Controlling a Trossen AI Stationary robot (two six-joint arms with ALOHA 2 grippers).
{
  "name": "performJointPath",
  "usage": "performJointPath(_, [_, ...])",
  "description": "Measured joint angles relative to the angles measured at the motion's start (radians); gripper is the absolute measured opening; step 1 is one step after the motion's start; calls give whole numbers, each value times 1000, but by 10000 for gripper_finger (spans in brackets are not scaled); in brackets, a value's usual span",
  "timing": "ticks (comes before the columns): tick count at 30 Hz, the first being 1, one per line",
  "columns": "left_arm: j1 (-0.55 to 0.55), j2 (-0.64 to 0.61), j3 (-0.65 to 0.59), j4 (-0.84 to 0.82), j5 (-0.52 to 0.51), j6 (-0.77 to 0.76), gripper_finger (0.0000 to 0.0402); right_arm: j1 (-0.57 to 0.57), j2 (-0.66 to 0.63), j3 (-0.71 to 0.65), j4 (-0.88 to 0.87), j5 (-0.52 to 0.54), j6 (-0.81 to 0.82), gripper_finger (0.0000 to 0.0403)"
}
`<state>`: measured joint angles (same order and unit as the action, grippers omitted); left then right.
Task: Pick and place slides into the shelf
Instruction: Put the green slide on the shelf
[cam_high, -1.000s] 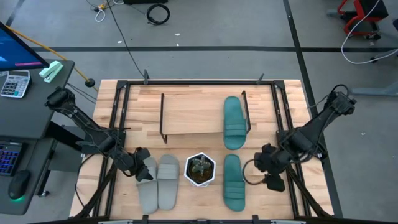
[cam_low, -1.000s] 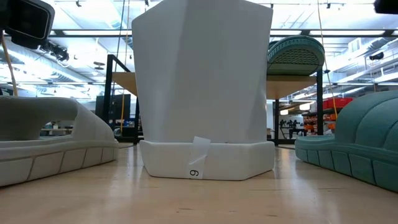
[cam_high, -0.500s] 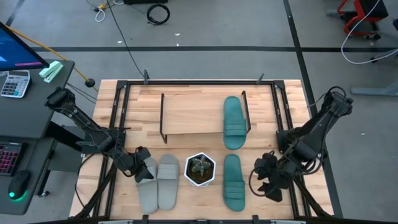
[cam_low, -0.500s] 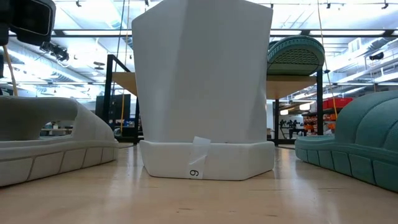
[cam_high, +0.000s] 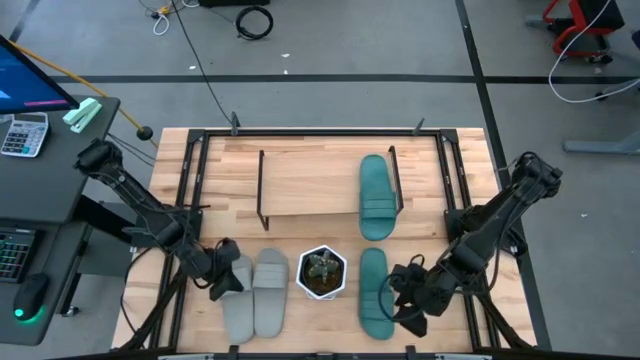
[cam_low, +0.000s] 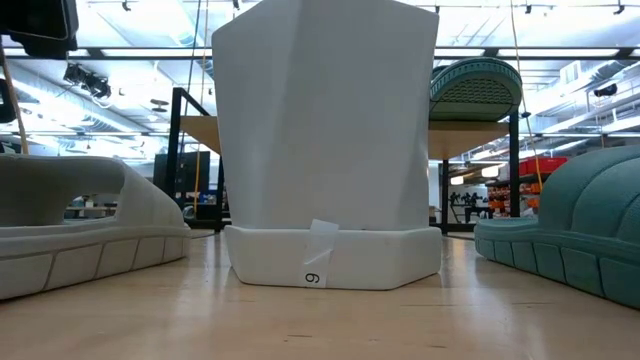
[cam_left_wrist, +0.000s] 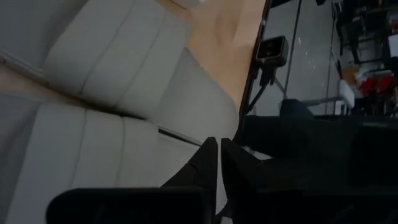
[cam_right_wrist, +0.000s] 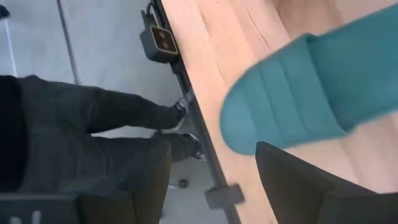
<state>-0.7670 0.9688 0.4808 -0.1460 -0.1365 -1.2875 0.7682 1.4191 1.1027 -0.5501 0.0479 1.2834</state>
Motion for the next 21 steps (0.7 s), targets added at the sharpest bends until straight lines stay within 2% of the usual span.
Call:
performJointPath(9, [-35, 0, 0, -1, 15, 39, 15, -23, 64, 0, 82, -3, 23, 242])
performJointPath(21, [-91, 0, 0, -23, 21, -43, 58, -85, 77, 0, 40, -3, -158, 278])
